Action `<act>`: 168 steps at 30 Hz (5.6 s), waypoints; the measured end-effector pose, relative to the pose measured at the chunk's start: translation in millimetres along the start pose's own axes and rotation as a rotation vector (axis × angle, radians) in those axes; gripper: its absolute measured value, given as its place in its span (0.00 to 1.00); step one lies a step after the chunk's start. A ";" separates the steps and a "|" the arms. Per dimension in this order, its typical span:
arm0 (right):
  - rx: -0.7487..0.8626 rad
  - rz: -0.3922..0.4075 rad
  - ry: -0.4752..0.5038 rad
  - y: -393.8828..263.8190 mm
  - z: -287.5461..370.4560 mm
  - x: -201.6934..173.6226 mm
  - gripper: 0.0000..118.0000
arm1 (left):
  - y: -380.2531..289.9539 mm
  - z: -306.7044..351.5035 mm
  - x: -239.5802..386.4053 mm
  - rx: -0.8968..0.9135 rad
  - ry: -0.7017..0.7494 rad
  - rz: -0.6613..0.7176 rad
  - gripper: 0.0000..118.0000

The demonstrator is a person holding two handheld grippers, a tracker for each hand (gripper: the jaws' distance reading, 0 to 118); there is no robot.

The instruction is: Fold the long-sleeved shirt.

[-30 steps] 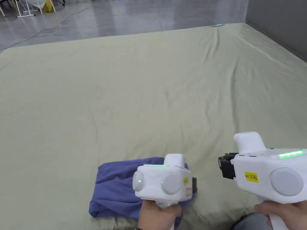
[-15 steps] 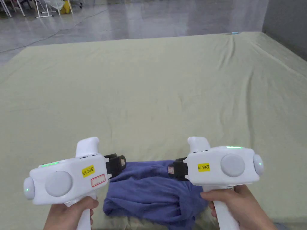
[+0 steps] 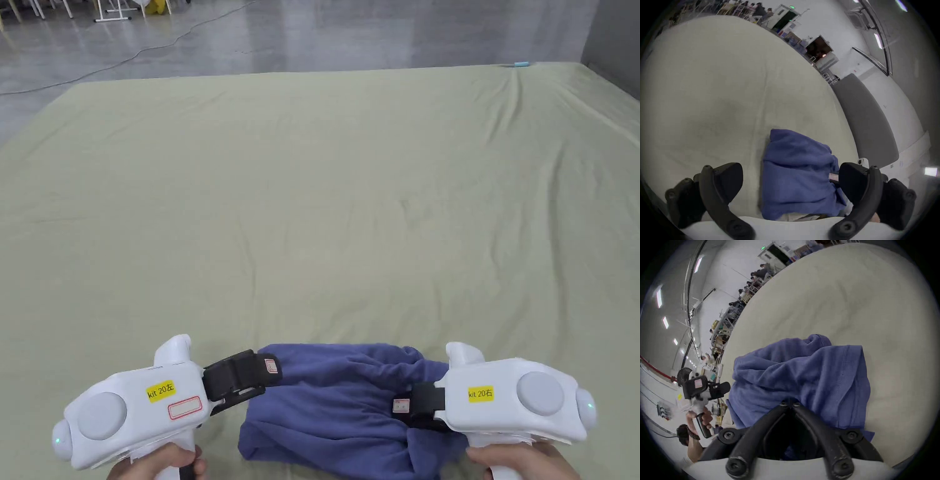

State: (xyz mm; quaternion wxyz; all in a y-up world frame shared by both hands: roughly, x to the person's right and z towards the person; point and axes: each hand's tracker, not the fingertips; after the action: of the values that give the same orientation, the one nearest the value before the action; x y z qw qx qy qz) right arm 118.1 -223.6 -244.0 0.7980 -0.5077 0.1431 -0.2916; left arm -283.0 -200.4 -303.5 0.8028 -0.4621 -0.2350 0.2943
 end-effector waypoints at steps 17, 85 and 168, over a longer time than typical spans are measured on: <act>0.009 -0.036 0.026 -1.5 -1.2 4.2 0.00 | 0.5 -58.3 -1.6 -0.131 -0.156 0.009 0.04; 0.825 0.670 -0.181 64.2 100.3 -257.5 0.00 | 49.6 118.6 168.6 0.766 0.467 -0.653 0.00; 1.010 0.500 -0.527 -34.5 144.1 -78.0 0.97 | -100.8 20.5 183.7 0.819 0.431 -0.731 1.00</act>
State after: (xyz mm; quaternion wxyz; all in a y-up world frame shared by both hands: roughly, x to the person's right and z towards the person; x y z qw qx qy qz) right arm 121.1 -82.1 -154.5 0.9923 -0.0734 -0.0997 0.0077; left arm -139.0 -101.6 -185.9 0.9949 -0.0530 -0.0779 -0.0353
